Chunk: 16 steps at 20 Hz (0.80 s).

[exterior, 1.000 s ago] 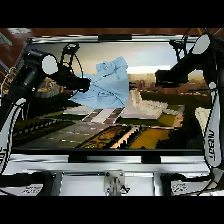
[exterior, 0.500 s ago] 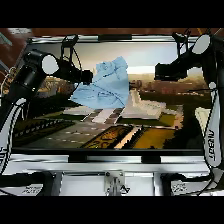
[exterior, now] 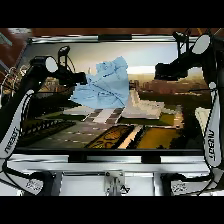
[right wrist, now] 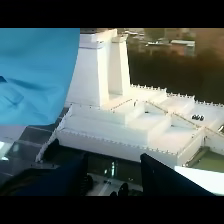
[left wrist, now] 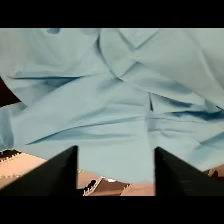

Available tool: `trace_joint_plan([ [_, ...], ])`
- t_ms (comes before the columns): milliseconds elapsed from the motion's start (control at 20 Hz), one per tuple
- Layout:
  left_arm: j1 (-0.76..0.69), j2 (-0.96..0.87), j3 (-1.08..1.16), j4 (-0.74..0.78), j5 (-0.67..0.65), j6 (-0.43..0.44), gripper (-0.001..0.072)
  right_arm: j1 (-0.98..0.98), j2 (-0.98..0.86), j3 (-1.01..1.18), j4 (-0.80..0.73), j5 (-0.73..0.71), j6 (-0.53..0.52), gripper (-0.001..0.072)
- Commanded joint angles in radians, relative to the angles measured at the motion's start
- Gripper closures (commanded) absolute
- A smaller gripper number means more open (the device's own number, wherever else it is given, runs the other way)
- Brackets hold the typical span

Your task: Fold the shirts.

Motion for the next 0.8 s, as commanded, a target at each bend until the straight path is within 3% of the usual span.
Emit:
trace_joint_plan([
  [0, 0.152, -0.1, 0.001, -0.228, 0.03, 0.068, 0.0339, 0.001, 0.0, 0.001, 0.002, 0.044, 0.001, 0.0258],
  [50, 0.172, -0.115, 0.001, -0.252, 0.031, 0.108, 0.032, 0.001, 0.0, 0.0, 0.002, 0.042, 0.001, 0.0258],
  [150, 0.186, -0.143, 0.001, -0.282, 0.03, 0.188, -0.0013, 0.001, -0.002, 0.0, 0.002, 0.027, 0.001, 0.0258],
  [300, 0.162, -0.177, 0.001, -0.439, 0.061, 0.304, -0.0013, 0.001, -0.017, 0.0, 0.003, 0.018, 0.009, 0.0258],
  [400, 0.134, -0.195, 0.001, -0.52, 0.112, 0.319, -0.0013, 0.001, -0.035, 0.0, 0.003, 0.019, 0.01, 0.0258],
  [750, 0.048, -0.236, 0.001, -0.534, 0.309, 0.36, -0.0007, 0.001, -0.054, 0.0, 0.003, 0.023, 0.017, 0.0258],
])
